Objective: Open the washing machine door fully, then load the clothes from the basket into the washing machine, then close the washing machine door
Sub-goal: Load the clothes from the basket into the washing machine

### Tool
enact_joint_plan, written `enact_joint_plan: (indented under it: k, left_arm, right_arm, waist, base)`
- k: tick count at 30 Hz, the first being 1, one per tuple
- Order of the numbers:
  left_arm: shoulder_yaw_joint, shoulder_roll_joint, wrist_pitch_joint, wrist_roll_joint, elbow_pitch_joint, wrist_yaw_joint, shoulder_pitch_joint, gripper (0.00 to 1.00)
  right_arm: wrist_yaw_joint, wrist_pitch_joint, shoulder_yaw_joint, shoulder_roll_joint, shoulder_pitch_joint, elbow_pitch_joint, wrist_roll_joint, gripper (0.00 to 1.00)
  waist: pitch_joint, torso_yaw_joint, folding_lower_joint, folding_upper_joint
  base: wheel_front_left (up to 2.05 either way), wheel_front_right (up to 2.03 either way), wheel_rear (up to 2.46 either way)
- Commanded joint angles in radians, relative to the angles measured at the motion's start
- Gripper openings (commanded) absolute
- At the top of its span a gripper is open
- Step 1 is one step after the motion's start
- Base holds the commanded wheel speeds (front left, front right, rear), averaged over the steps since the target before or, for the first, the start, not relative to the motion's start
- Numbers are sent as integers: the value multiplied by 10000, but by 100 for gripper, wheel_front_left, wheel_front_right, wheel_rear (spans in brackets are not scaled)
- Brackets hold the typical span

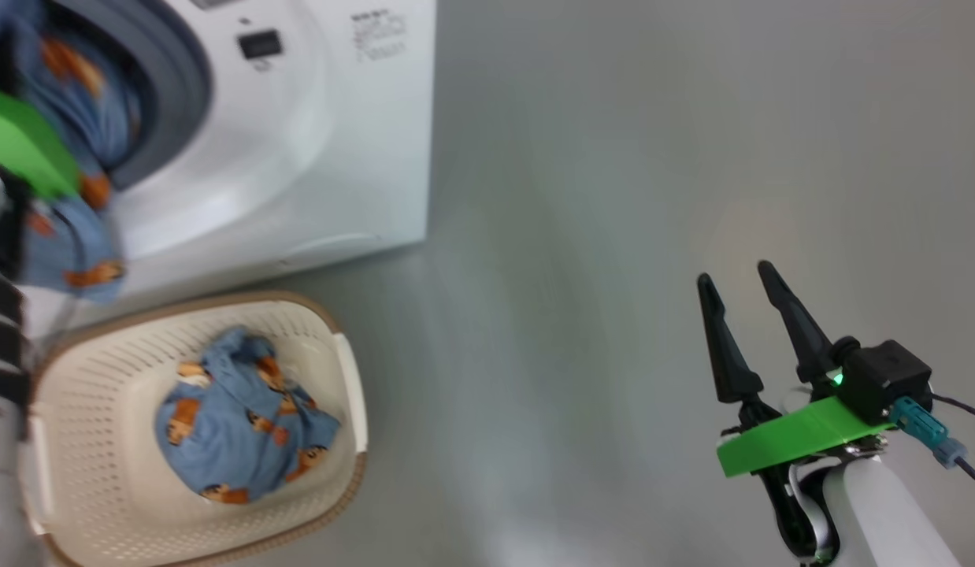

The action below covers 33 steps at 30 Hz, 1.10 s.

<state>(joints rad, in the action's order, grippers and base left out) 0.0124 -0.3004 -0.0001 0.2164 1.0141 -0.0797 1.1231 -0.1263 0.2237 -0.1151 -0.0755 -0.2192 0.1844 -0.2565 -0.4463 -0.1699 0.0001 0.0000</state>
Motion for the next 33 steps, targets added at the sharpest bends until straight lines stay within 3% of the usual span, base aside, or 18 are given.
enact_joint_plan:
  k: [1,18,19,20,21,22,33]
  left_arm:
    - [-117,-700,-176,-95,-230,43,491,0]
    - [-6,-1800,-2486,-512,-750,647,2377,0]
    - [-46,-1792,-2504,-453,-714,648,2409,25]
    - [-35,-1796,-2513,-469,-672,717,2454,92]
    - [-35,-1796,-2513,-469,-672,717,2454,92]
    - [-22,-1770,-2518,-466,-604,758,2461,100]
    - [157,-1486,-2354,-292,230,739,2316,100]
  right_arm:
    - [-44,178,-301,-84,-187,-138,-161,100]
    - [-44,375,-698,-212,-846,279,-544,100]
    - [-44,376,-701,-210,-860,271,-554,100]
    - [-44,377,-681,-207,-875,245,-558,100]
    - [-44,377,-681,-207,-875,245,-558,100]
    - [-44,377,-676,-202,-884,239,-561,100]
    - [-44,380,-536,-287,-969,182,-443,100]
  waist:
    - [-993,-696,-1,0]
    - [-2107,-911,-1,0]
    - [-2137,-907,-1,0]
    - [-2184,-885,-1,0]
    - [-2184,-885,-1,0]
    - [-2193,-866,-1,0]
    - [-2174,-443,-1,0]
  base:
    - [0,0,0]
    - [0,0,0]
    - [0,0,0]
    - [0,0,0]
    - [0,0,0]
    - [0,0,0]
    - [0,0,0]
